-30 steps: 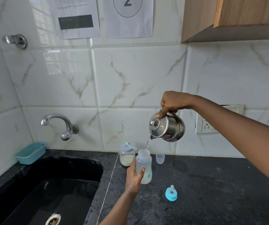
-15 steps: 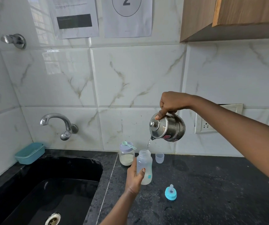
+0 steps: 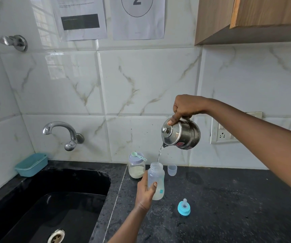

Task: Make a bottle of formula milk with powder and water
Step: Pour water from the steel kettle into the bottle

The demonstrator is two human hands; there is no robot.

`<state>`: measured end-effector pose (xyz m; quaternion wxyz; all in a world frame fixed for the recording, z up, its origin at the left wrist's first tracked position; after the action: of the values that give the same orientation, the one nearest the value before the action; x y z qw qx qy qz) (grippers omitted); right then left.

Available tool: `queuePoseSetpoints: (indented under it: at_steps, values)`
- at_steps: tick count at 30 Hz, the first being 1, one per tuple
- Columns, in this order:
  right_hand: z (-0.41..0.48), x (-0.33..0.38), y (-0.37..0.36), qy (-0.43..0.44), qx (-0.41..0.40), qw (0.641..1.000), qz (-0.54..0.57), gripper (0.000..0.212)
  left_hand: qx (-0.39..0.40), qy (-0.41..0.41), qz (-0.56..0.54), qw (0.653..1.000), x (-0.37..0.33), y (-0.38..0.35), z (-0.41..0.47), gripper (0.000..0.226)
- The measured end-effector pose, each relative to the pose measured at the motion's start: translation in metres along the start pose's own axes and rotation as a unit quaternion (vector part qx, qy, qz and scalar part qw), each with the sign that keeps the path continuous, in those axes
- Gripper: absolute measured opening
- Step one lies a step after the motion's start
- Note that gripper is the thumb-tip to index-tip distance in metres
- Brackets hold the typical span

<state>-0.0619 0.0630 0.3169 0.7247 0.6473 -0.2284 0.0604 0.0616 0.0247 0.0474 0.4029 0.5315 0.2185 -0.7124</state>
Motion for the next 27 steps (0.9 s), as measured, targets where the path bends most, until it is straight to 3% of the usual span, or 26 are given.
queuePoseSetpoints:
  at_steps: [11, 20, 27]
  values:
    - [0.0001, 0.0029, 0.0046, 0.002, -0.006, 1.000, -0.010, 0.056, 0.007, 0.003, -0.019, 1.000, 0.0021, -0.0026, -0.0007, 0.099]
    - [-0.0010, 0.0041, 0.0052, 0.003, -0.004, 1.000, -0.012, 0.056, 0.003, -0.002, -0.019, 1.000, -0.0013, -0.0023, -0.0015, 0.091]
    - [-0.0004, 0.0047, 0.0033, 0.006, -0.002, 1.000, -0.017, 0.056, 0.000, 0.000, -0.023, 1.000, -0.0017, -0.0011, -0.0020, 0.097]
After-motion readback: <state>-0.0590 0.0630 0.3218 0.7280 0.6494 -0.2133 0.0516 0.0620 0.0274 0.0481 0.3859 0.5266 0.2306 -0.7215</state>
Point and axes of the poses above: each hand's wrist, its own z-axis towards the middle knuckle, its own y-axis out of the back of the hand, x = y × z, the point moved 9 cm from there along z, towards the middle knuckle, and after that the axes turned 6 degrees about z, right-handed, at the moved point
